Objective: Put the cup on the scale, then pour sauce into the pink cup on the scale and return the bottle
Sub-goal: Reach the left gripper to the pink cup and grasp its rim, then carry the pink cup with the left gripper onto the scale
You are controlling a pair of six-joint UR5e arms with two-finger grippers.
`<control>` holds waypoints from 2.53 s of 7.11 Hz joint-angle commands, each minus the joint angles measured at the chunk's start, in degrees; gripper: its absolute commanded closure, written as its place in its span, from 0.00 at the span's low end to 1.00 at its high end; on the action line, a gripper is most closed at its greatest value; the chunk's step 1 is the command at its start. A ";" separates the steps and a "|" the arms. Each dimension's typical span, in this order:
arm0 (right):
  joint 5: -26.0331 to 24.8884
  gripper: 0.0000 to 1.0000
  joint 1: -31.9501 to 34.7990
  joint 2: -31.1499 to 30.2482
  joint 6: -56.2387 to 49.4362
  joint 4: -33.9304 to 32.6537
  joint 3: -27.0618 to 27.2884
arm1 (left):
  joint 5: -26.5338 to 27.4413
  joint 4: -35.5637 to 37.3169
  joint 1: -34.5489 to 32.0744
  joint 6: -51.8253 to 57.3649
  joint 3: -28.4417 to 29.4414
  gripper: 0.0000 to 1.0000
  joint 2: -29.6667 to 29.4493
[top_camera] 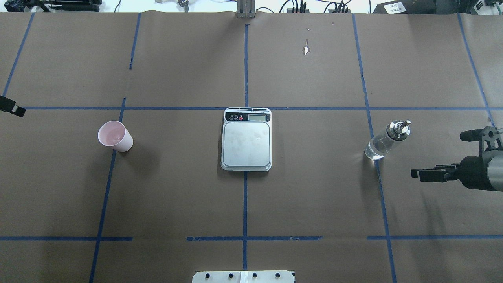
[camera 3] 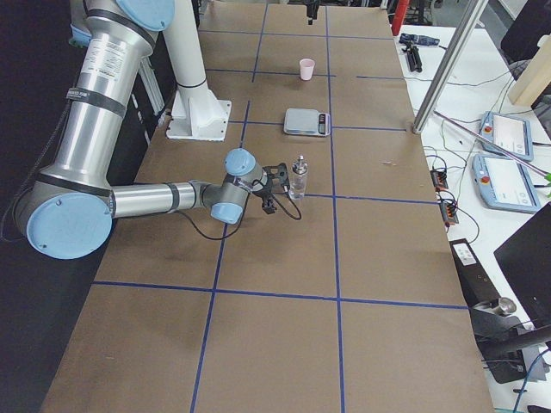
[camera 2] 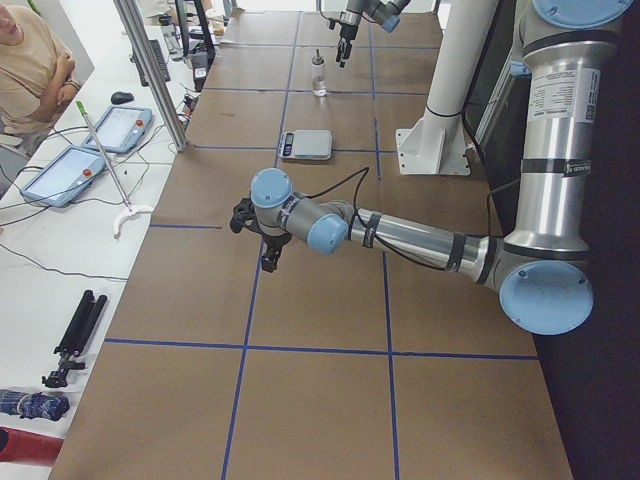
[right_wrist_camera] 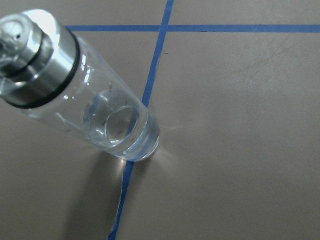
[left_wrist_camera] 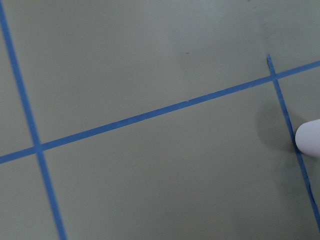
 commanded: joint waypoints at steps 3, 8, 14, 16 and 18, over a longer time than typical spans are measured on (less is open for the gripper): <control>-1.30 0.00 0.85 -1.05 0.00 0.15 -0.29 | 7.35 0.01 13.44 -15.77 -0.84 0.03 -6.90; -1.13 0.00 0.85 -1.05 0.00 0.15 -0.38 | 11.49 0.54 17.40 -18.24 4.88 0.18 -10.60; -1.30 0.00 0.94 -1.05 0.09 0.24 -0.47 | 11.23 0.54 17.93 -19.03 5.67 1.00 -11.47; -1.30 0.00 0.85 -1.05 0.09 0.24 -0.30 | 10.70 6.37 17.84 -21.13 1.74 1.00 -14.26; -1.30 0.00 0.85 -0.96 0.09 0.24 -0.30 | 11.14 18.09 17.93 -25.77 -1.00 1.00 -22.78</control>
